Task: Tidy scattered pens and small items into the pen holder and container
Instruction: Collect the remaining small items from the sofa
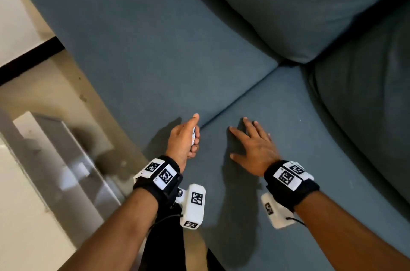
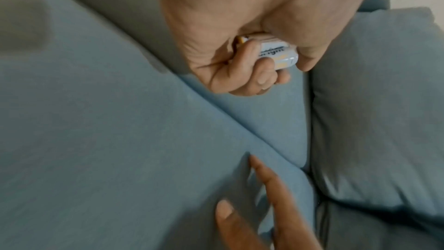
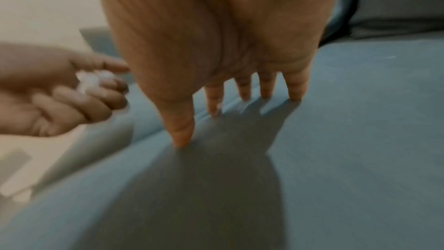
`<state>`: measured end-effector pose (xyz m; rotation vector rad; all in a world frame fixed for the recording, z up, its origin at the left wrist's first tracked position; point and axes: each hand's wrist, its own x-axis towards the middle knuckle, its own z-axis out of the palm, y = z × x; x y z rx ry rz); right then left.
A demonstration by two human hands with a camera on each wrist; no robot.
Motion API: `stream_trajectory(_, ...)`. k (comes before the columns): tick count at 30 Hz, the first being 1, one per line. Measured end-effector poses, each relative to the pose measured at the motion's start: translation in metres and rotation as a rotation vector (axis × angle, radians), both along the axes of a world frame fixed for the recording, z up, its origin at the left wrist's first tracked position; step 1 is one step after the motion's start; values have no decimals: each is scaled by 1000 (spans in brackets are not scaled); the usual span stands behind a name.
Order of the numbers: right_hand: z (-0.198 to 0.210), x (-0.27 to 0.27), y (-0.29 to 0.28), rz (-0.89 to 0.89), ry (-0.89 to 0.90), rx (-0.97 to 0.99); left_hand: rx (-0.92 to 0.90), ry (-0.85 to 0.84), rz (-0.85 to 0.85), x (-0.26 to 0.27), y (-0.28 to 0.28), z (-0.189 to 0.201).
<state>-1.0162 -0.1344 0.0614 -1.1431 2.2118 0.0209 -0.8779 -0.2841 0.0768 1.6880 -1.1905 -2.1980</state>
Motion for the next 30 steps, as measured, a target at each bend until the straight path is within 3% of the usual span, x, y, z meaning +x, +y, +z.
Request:
stream_trajectory(3, -8, 22, 66, 38, 45, 59, -16, -74, -40, 17, 51, -5)
stream_trajectory(5, -7, 39, 80, -1, 29, 85, 11, -125, -30, 37, 78, -9)
stream_trajectory(12, -10, 94, 71, -85, 68, 57, 92, -195, 104, 141, 127, -23)
stream_trajectory(19, -10, 162, 58, 106, 62, -25, 138, -121, 284, 241, 157, -18)
stream_trajectory(25, -16, 274, 23, 305, -35, -36, 165, -33, 525, 351, 167, 6)
stream_trajectory(30, -19, 419, -16, 591, -167, -59, 109, 42, 637, 461, 175, 26)
